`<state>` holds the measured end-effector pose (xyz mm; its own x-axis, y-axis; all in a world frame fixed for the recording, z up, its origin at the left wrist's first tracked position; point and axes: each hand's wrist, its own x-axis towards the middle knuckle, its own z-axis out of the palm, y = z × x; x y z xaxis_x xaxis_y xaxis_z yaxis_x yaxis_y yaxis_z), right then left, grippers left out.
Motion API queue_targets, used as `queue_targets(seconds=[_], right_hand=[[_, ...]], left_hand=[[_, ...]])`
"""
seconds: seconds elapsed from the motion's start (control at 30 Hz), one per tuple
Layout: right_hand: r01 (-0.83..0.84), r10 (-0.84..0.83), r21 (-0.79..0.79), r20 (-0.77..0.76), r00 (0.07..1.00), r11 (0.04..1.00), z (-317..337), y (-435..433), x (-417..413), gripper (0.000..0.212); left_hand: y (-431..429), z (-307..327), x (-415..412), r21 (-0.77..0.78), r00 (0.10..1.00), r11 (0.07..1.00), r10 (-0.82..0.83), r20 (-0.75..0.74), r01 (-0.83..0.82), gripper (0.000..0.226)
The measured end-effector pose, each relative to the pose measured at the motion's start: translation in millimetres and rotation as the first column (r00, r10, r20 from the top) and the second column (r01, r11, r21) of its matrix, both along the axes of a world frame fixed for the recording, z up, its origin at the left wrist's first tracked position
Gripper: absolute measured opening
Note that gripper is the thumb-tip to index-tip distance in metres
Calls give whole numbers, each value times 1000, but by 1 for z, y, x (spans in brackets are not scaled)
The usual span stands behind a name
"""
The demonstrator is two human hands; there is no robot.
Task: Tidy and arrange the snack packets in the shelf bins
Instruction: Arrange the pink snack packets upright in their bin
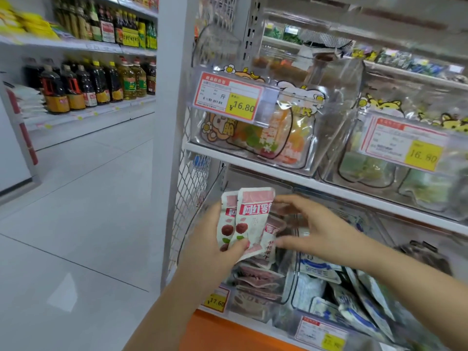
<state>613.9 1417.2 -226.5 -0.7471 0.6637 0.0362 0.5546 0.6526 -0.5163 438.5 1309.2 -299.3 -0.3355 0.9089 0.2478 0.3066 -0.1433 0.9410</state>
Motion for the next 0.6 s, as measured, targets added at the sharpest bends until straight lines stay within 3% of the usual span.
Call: queue_targets(seconds=[0.07, 0.17, 0.23, 0.33, 0.43, 0.53, 0.6], right_hand=[[43, -43, -1, -79, 996, 999, -8, -6, 3, 73], [175, -182, -51, -294, 938, 983, -14, -7, 8, 62], [158, -177, -83, -335, 926, 984, -16, -6, 11, 63], [98, -106, -43, -260, 960, 994, -17, -3, 15, 65], [66, -50, 96, -163, 985, 993, -21, 5, 18, 50], [12, -13, 240, 4, 1000, 971, -25, 10, 15, 33], [-64, 11, 340, 154, 988, 938, -26, 11, 8, 23]], left_hand=[[7, 3, 7, 20, 999, 1000, -23, -23, 23, 52], [20, 3, 17, 25, 998, 998, -57, -42, 58, 62], [28, 2, 24, 28, 991, 994, -98, -94, 101, 68], [37, -1, 34, 25, 977, 989, -143, -157, 149, 69], [46, -6, 35, -56, 961, 993, -110, -253, 99, 67], [49, -8, 29, -212, 789, 974, -67, -610, -82, 72], [46, -11, 23, -254, 705, 958, -89, -704, -133, 78]])
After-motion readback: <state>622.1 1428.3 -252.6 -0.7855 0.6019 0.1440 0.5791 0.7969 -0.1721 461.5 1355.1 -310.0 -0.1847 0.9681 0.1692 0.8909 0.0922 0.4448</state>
